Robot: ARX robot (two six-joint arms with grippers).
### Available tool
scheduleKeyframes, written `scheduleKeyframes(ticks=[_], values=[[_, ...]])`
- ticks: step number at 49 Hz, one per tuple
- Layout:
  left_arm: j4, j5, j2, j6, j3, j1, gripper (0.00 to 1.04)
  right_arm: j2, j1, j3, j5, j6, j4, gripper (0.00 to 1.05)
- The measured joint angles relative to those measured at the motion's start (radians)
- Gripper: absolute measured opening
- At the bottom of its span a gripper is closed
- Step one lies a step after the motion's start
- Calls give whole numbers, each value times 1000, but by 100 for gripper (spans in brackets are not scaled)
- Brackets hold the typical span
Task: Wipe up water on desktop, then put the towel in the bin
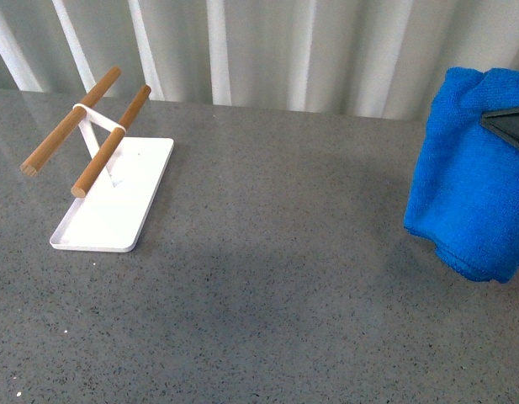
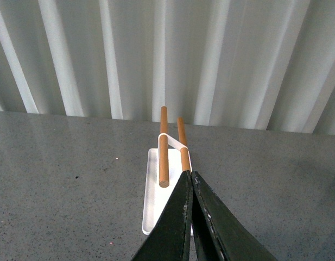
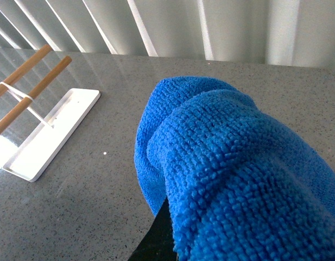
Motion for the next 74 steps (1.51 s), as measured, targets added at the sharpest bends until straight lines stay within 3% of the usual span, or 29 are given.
scheduleKeyframes(ticks=[35, 40, 55, 59, 66, 74], values=[[-204, 0, -204, 0, 0, 0, 4, 3, -3, 0, 26, 0, -10, 4], [-373, 0, -345, 0, 0, 0, 4, 13, 0, 0, 31, 0, -10, 4], [-380, 0, -375, -1, 0, 0, 5, 37, 4, 3, 38, 5, -9, 4], [-380, 0, -375, -1, 0, 0, 17, 76, 5, 16, 39, 27, -7, 4], [-380, 0, -375, -1, 0, 0, 51, 273, 21, 105, 93, 57, -12, 4], [-380, 0, -375, -1, 0, 0, 74, 373, 61, 176, 100, 62, -47, 4]])
